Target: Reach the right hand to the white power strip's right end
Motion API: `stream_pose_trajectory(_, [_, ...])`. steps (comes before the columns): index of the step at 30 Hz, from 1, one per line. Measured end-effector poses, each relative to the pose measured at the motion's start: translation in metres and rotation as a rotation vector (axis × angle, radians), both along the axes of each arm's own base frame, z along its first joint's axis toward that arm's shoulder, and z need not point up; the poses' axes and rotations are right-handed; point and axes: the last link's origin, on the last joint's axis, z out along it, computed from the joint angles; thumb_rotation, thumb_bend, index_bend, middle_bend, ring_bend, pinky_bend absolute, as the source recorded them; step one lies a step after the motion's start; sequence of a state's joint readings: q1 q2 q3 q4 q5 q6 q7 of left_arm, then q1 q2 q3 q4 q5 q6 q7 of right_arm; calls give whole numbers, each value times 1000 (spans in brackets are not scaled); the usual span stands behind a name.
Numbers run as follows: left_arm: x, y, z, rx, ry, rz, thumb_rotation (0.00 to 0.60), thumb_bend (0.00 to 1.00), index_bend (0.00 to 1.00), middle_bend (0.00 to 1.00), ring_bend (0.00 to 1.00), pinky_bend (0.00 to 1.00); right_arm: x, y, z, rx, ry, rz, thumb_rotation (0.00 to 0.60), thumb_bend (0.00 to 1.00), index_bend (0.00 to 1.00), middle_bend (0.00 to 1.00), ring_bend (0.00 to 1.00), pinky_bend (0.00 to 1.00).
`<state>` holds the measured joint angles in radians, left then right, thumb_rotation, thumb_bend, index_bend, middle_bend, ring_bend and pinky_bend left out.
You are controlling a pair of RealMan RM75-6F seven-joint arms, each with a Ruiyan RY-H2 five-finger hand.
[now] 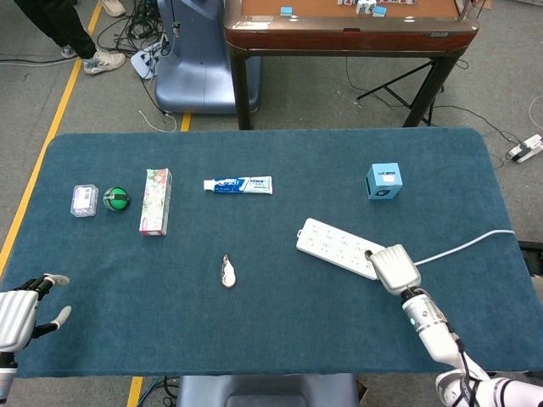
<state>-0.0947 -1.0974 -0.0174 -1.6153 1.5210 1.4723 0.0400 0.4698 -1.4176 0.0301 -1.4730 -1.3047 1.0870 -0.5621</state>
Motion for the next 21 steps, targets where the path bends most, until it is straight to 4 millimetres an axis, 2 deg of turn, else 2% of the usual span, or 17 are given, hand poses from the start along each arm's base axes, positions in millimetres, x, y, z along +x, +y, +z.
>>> stream_pose_trajectory(2, [0,0,0,-1,2,-1,600,283,455,405,444,609,7,8,11,-21,-19,33,600,766,391,881,968,1000])
stream_pose_trajectory(5, [0,0,-1,-3,5,-1,600,282,450,405,444,609,13,21,30,-64,-41,75,600,603,380,717,844,975])
stream_pose_trajectory(8, [0,0,-2,-1,8,0,600,282,444,405,444,609,14,34,49,-119,-59,102,600,422,378,555,662,829])
stream_pose_trajectory(10, [0,0,-1,4,8,0,600,282,442,405,444,609,13,43,60,-158,-69,111,600,340,378,481,551,730])
stream_pose_trajectory(13, [1,0,0,11,8,-3,600,283,437,405,443,609,9,57,78,-229,-89,121,600,282,378,401,416,573])
stream_pose_trajectory(16, [2,0,0,17,7,-14,600,283,433,404,438,609,2,72,93,-300,-113,117,600,278,378,361,355,455])
stream_pose_trajectory(18, [3,0,0,19,7,-21,600,283,431,405,434,609,-4,82,102,-339,-135,106,600,277,378,351,342,412])
stream_pose_trajectory(21, [4,0,1,25,4,-29,600,283,430,405,431,609,-14,94,111,-381,-162,88,600,276,378,348,341,399])
